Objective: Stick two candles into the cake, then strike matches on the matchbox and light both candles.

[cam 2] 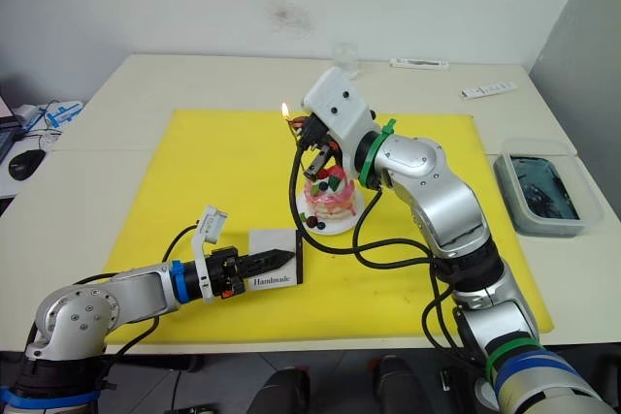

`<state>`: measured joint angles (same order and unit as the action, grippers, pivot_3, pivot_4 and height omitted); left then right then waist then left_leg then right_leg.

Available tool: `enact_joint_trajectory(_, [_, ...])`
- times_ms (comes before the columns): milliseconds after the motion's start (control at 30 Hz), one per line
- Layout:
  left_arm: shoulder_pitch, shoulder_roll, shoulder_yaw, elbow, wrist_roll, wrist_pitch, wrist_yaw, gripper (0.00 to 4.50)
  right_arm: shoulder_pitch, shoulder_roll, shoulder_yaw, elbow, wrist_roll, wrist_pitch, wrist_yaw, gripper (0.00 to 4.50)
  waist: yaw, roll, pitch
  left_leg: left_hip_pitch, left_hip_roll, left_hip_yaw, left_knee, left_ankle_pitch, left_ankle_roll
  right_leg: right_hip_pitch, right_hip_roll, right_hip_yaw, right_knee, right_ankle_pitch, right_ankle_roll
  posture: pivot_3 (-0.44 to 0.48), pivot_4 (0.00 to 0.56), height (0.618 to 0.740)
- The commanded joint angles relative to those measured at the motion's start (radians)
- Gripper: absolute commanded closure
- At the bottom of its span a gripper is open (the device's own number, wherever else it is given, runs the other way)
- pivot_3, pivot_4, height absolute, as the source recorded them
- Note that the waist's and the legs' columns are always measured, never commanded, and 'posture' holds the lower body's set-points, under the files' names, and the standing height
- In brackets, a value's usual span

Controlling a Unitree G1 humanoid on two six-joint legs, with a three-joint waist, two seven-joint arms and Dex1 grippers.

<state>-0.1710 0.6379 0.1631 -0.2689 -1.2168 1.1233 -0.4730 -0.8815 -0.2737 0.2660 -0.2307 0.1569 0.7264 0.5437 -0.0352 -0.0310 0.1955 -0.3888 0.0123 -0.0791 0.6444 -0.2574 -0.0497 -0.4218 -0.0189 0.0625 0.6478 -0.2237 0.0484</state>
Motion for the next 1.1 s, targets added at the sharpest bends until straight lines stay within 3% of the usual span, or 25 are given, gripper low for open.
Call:
enact_joint_trajectory(33, [-0.012, -0.007, 0.022, -0.014, -0.006, -0.004, -0.011, 4.5, -0.011, -0.001, -0.001, -0.017, -0.01, -0.028, 0.004, 4.48, 0.0, 0.0, 0.0, 0.0, 0.0, 0.0, 0.0, 0.0, 0.0, 0.0, 0.0, 0.0, 0.0, 0.0, 0.0, 0.0, 0.15, 0.74])
enact_joint_trajectory(1100, [-0.012, -0.017, 0.023, -0.019, -0.009, -0.001, -0.007, 4.5, -0.013, 0.026, -0.022, 0.008, -0.008, 0.002, -0.001, 4.48, 0.0, 0.0, 0.0, 0.0, 0.0, 0.0, 0.0, 0.0, 0.0, 0.0, 0.0, 0.0, 0.0, 0.0, 0.0, 0.0, 0.15, 0.74])
